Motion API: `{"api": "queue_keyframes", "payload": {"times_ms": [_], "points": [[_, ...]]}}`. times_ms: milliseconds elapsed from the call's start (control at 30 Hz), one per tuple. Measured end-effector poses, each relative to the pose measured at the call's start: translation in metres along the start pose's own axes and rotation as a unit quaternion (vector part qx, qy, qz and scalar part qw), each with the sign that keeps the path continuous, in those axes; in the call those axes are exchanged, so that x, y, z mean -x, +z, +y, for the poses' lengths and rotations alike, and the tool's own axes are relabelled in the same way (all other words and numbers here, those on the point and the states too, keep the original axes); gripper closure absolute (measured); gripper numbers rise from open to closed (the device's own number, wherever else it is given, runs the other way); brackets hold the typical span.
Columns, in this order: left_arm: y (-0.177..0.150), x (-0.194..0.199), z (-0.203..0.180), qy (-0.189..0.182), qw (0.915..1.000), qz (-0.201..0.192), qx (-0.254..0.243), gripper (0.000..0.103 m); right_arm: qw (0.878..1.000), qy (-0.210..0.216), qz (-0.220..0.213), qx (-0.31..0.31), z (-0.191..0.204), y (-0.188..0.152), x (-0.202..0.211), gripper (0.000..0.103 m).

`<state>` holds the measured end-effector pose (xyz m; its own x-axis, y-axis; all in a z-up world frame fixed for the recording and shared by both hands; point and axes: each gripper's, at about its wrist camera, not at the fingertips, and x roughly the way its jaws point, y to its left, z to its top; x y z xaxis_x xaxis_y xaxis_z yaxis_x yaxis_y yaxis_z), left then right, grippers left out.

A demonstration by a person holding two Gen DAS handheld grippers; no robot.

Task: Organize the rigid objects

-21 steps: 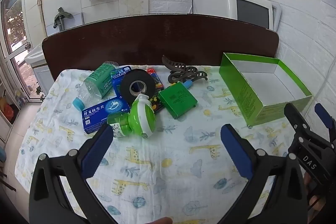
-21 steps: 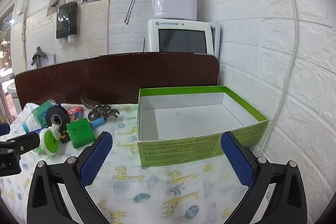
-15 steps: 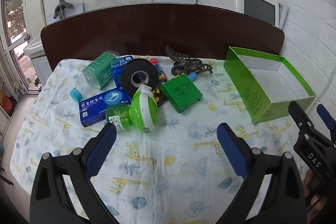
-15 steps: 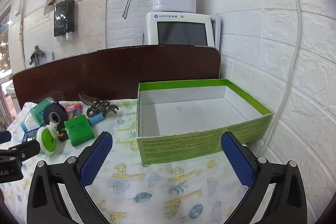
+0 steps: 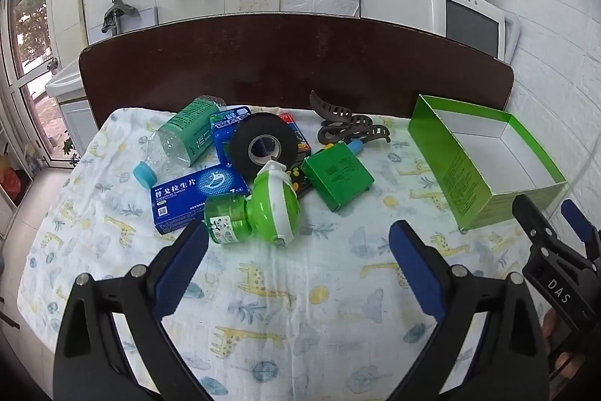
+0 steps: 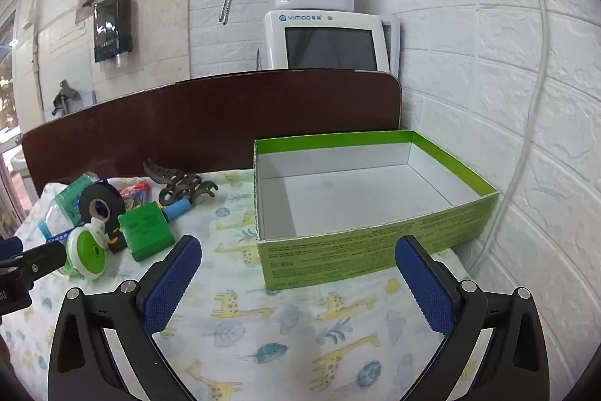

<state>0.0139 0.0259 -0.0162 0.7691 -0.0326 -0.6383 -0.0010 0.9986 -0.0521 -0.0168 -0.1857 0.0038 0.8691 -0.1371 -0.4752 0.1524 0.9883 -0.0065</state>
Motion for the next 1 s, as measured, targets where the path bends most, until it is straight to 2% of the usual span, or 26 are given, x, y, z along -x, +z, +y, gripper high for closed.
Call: {"api": "queue_keyframes", "payload": {"times_ms": [267, 567, 733, 1000], "points": [[-0.001, 0.005, -0.004, 0.019, 0.9993, -0.018, -0.025, 0.007, 1.000, 0.005, -0.001, -0.003, 0.000, 0.000, 0.002, 0.000], [-0.006, 0.007, -0.010, 0.014, 0.9990, -0.027, -0.033, 0.007, 1.000, 0.006, 0.005, -0.017, -0.007, -0.005, 0.002, 0.000], [-0.010, 0.005, -0.014, 0.017, 0.9986, -0.023, -0.044, 0.007, 1.000, 0.005, 0.010, -0.022, -0.012, -0.009, 0.001, 0.000], [-0.011, -0.004, -0.005, 0.002, 0.9996, -0.004, -0.028, 0.007, 0.999, 0.001, 0.017, -0.027, -0.015, -0.011, -0.004, 0.000]]}}
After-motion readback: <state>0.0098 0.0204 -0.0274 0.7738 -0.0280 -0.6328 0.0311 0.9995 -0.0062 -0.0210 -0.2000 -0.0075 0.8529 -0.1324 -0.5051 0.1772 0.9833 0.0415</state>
